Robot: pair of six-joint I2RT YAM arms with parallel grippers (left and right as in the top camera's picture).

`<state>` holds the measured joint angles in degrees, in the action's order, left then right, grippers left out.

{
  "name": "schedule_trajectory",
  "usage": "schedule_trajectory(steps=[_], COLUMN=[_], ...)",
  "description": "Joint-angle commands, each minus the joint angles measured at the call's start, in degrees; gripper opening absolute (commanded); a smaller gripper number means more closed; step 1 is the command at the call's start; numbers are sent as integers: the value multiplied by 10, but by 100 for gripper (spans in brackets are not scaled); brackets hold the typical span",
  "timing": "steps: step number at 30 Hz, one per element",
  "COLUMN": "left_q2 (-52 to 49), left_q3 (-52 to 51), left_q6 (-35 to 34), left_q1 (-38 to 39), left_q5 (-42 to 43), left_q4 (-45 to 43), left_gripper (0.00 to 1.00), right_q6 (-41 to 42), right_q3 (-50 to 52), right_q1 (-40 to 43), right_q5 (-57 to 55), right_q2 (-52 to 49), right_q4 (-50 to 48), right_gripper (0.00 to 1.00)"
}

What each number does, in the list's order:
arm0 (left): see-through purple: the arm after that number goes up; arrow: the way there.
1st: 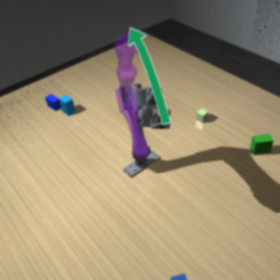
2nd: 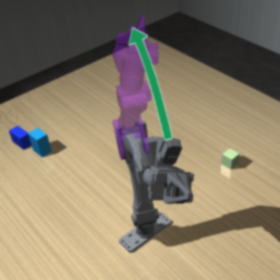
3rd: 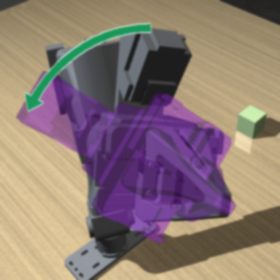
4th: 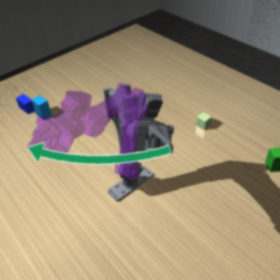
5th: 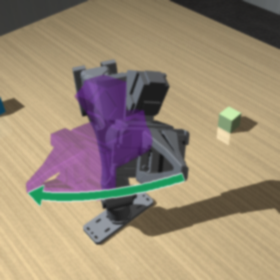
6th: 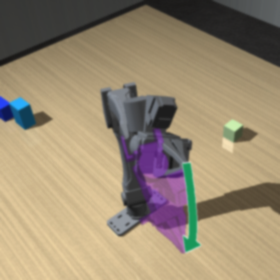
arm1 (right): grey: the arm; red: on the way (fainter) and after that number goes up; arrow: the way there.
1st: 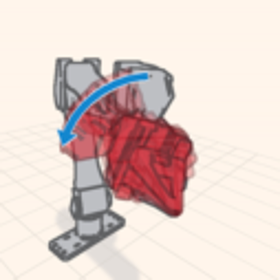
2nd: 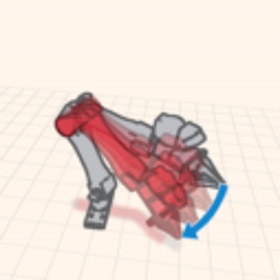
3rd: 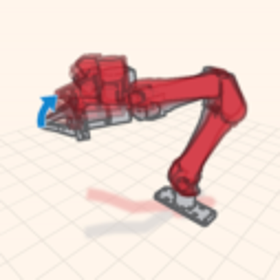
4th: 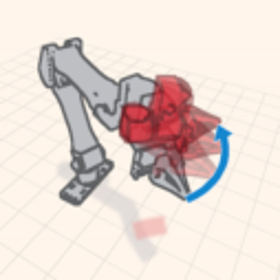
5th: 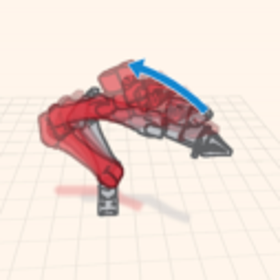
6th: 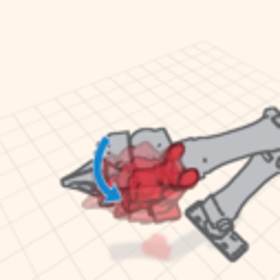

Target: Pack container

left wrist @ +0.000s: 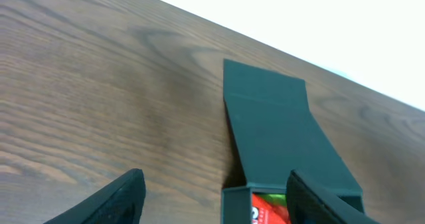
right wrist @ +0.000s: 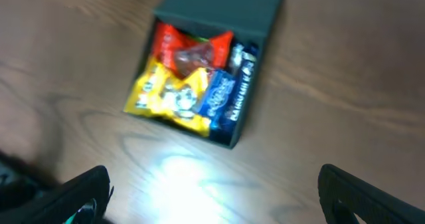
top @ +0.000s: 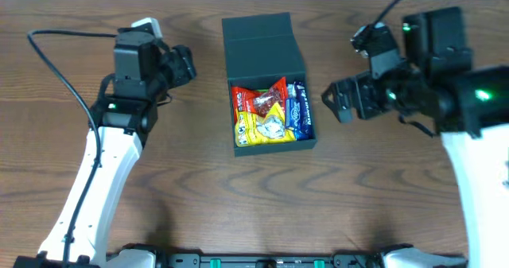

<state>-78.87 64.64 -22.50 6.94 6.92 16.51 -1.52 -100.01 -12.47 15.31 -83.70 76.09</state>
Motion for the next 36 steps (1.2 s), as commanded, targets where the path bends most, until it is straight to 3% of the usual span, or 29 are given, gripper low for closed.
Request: schedule_trajectory(steps=[1, 2, 3, 4, 8, 11, 16, 20, 26, 36], left_q2=[-2, -5, -12, -22, -67, -120, -216, -282, -389, -459], left_q3=[12, 12, 12, 12, 12, 12, 12, 17, 121, 238], left_q6=[7, 7, 7, 7, 6, -31, -104, -164, -184, -198], left_q1=[-1, 0, 0, 1, 1, 1, 0, -2, -3, -23], left_q5=[9, 8, 9, 12, 38, 42, 87, 105, 166, 167], left_q4=[-3, -4, -8, -16, -58, -110, -198, -248, -214, -86], left_gripper=[63, 59, 52, 45, 15, 6, 6, 6, 6, 6], right_q6=[33, 34, 35, 37, 36, 31, 37, 83, 106, 157], right_q3=[61, 80, 104, 120, 141, 141, 141, 130, 88, 4], right_q1=[30, 41, 59, 75, 118, 121, 121, 121, 119, 104], right_q5=[-16, -16, -11, -4, 43, 64, 129, 137, 180, 251], right_q2=[-19, -28, -46, -61, -140, -212, -312, -368, -420, -498], right_q4=[-40, -62, -98, -127, -232, -325, -433, -460, -478, -479], right_gripper=[93, 78, 50, 34, 2, 1, 1, 1, 1, 1])
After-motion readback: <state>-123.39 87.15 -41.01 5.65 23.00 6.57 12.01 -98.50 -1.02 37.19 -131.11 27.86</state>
